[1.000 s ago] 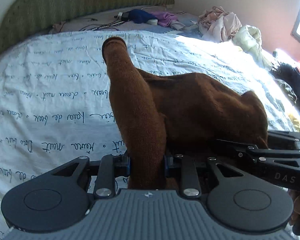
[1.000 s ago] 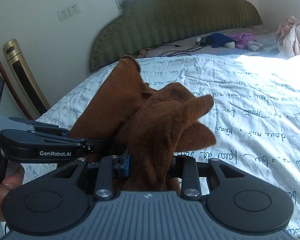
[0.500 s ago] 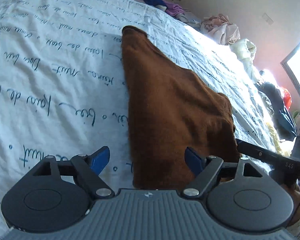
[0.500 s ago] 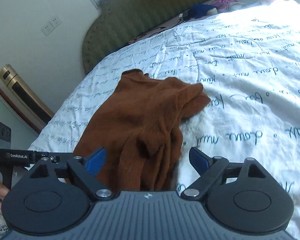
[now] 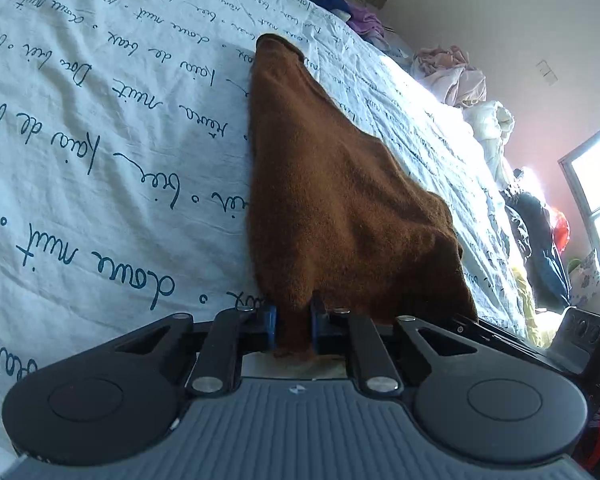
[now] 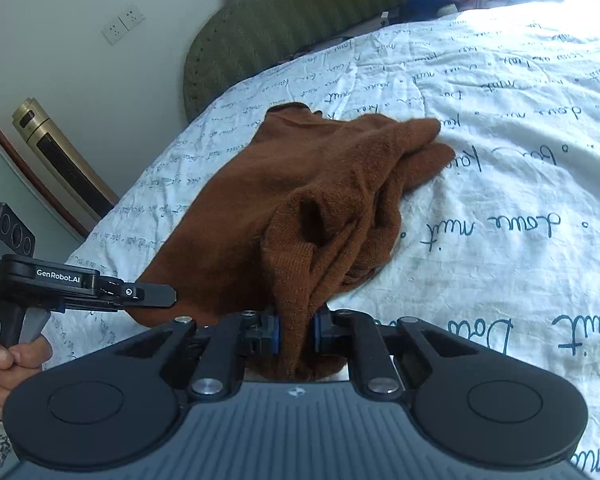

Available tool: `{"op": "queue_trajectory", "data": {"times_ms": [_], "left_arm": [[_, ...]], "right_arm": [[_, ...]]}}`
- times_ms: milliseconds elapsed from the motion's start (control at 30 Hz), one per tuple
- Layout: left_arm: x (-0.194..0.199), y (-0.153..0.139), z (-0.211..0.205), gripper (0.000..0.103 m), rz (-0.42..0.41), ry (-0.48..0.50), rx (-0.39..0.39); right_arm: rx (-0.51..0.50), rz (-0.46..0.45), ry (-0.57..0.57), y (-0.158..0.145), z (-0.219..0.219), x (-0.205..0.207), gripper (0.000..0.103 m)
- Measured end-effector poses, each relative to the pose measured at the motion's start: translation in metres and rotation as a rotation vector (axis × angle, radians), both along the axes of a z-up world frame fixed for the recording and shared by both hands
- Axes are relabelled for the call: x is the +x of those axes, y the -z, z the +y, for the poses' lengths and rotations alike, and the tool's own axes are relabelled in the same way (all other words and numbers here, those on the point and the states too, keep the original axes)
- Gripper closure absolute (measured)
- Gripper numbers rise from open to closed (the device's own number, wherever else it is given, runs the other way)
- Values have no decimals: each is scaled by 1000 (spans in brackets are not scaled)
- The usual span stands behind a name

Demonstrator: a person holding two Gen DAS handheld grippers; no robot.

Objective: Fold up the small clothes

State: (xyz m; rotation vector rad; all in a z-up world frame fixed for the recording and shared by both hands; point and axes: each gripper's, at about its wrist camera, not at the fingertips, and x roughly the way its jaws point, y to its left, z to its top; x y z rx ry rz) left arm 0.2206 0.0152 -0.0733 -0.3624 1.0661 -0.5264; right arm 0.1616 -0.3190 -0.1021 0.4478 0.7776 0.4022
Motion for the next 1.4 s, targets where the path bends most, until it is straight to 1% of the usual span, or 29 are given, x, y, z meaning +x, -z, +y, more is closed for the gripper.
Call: {"op": "queue_trajectory", "data": {"times_ms": [100,233,300,333,367,400,433,467,500,533,567,600,667,700,733,800,867,900,933,1000,1033,1067,1100,1133,1200,1267,1300,1367,1400], "left_arm": [[-10,-12,-2,88,-25,11,8],[-22,-11,-2,87,-20,20,-3],[-26,1,-1,87,-11,15,15],[-26,9,-2,85,-12,17,33],[-26,17,-3,83,-14,13,59],[-24,25,0,69,-9,11,64],[-23,28,5,62,4,9,37],[-24,26,12,56,13,0,19],[-27,19,19,36,0,-21,24],[-32,8,27,13,-41,-58,50],[-38,-5,33,6,-103,-90,69],[-43,-18,38,5,-157,-107,72],[-46,-40,38,4,-212,-122,55],[-44,-49,33,2,-226,-121,43],[-41,-54,25,1,-239,-112,35],[-34,-59,0,0,-273,-85,31],[-26,-50,-30,0,-283,-65,68],[-23,-40,-44,0,-278,-54,90],[-19,-27,-55,1,-259,-52,118],[-13,3,-73,2,-237,-54,226],[-9,21,-75,2,-204,-61,262],[-7,33,-74,2,-198,-61,263],[-14,35,-71,0,-276,-63,274],[-18,35,-71,0,-280,-62,306],[-30,23,-67,2,-301,-70,303],[-47,2,-65,2,-377,-82,310],[-55,-9,-66,1,-413,-78,300],[-69,-27,-69,0,-461,-74,280],[-73,-33,-73,0,-472,-67,273]], "right_arm": [[-19,-35,-14,-17,2,-7,90],[-27,-59,-14,-28,-1,-13,90],[-34,-52,3,-23,-5,-14,90],[-44,-30,-1,-15,-4,-12,86],[-23,3,0,-6,-6,-10,84],[-7,38,11,7,-8,-8,65],[-18,66,13,15,-9,-7,38],[-9,60,17,18,-11,-10,34],[15,34,24,16,-14,-16,29],[5,21,39,11,-16,-22,29],[-35,-9,63,3,-17,-30,29],[-105,-73,94,-8,-17,-40,28],[-180,-181,106,-27,-14,-54,28],[-195,-219,104,-36,-12,-55,36],[-218,-239,98,-42,-7,-53,56],[-327,-279,98,-50,11,-43,75],[-425,-291,62,-46,30,-26,81],[-441,-287,32,-40,38,-18,89],[-470,-273,12,-33,46,-9,90],[-569,-240,25,-16,54,0,90],[-566,-220,42,-7,50,4,91],[-528,-207,62,-2,42,5,91],[-509,-208,70,-1,38,5,91],[-503,-210,73,-2,37,4,90],[-467,-207,90,-11,32,-3,90],[-441,-227,109,-21,28,-12,89],[-440,-246,113,-28,28,-19,89],[-443,-266,110,-35,31,-23,89],[-452,-264,103,-36,33,-19,89]]}}
